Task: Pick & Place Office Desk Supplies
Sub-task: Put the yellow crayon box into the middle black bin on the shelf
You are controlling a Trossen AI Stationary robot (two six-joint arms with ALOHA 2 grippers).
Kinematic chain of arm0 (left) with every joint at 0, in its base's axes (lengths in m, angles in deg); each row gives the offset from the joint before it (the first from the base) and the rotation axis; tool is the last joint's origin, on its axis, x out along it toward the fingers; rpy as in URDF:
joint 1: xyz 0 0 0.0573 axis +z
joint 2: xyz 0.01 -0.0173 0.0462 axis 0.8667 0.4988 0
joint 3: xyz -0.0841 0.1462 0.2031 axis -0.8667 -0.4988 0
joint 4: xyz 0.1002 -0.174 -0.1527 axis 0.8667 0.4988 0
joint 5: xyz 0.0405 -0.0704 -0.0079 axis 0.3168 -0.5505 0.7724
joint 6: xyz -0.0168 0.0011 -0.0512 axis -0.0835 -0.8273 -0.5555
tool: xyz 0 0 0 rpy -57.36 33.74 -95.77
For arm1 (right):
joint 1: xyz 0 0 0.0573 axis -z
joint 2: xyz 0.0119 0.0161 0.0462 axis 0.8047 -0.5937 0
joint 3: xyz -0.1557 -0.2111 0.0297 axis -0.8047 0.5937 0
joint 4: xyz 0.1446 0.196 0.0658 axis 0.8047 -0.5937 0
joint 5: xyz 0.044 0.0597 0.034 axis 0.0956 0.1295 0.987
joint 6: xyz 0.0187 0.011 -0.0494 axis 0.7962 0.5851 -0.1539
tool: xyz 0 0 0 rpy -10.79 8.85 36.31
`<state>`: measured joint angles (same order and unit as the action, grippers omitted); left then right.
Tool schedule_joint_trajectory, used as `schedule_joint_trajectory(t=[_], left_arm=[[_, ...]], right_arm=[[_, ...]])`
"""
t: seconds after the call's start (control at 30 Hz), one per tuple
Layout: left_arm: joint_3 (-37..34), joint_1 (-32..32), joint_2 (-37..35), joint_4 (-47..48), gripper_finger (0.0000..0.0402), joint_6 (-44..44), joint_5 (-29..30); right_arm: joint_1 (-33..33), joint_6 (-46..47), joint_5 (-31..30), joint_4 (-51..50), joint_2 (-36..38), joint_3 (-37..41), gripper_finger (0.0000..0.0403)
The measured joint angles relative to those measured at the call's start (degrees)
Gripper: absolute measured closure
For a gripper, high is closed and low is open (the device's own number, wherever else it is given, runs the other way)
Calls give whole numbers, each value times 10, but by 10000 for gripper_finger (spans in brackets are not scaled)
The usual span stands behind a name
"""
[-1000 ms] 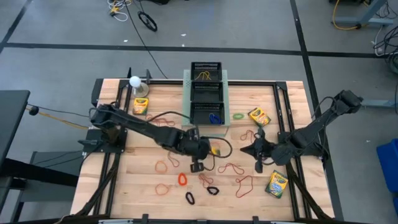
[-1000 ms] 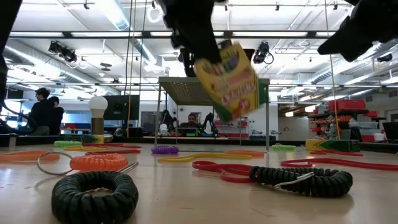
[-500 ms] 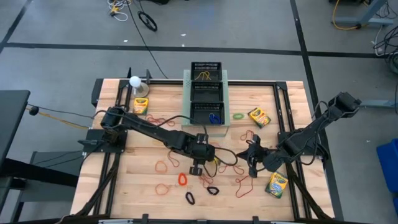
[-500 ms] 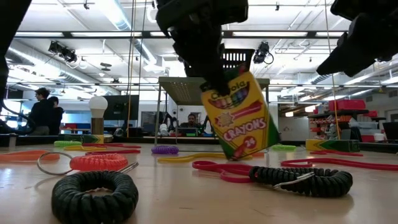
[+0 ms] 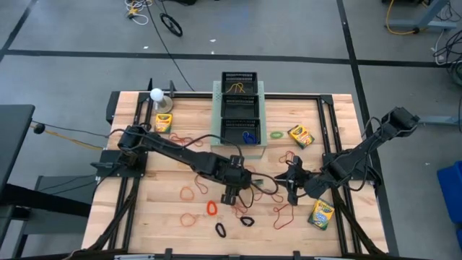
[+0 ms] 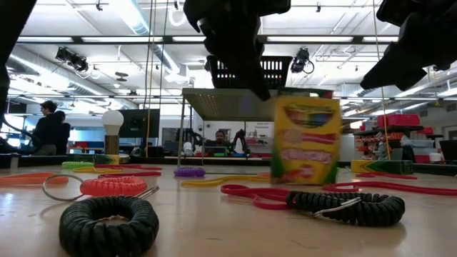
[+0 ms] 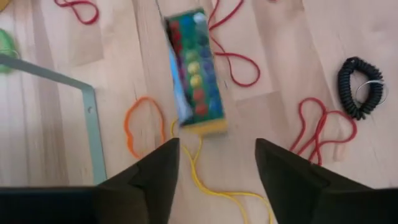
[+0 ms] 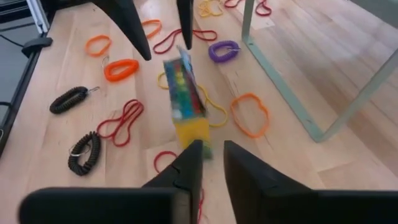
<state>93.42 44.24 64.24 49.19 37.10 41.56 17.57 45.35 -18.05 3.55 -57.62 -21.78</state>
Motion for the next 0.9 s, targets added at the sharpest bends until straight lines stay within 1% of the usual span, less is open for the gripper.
schedule_joint_trajectory(t=[0.13, 0.27, 0.37, 0.43, 0.47, 0.57, 0.7, 0.8, 0.9], left_arm=[[0, 1, 0, 2, 158, 0, -7], [0, -1, -5, 22, 159, -3, 8], [0, -6, -24, 55, 184, -22, 46], [-16, -12, -45, 53, 214, -35, 55], [-34, -16, -59, 37, 232, -39, 55], [-120, -33, -110, -60, 290, -52, 55], [-276, -56, -194, -268, 350, -78, 63], [-401, -68, -247, -442, 375, -94, 103], [-513, -71, -281, -621, 387, -97, 141]], right_arm=[[11, 5, 11, 0, 0, 0, 293], [23, -1, 12, -3, 0, -2, 267], [33, -22, 27, -37, 0, -29, 238], [41, -33, 34, -81, -2, -66, 215], [46, -41, 37, -107, -6, -88, 204], [60, -80, 60, -175, -35, -154, 177], [86, -151, 128, -244, -111, -247, 162], [107, -204, 166, -316, -180, -327, 160], [129, -246, 190, -379, -245, -410, 160]])
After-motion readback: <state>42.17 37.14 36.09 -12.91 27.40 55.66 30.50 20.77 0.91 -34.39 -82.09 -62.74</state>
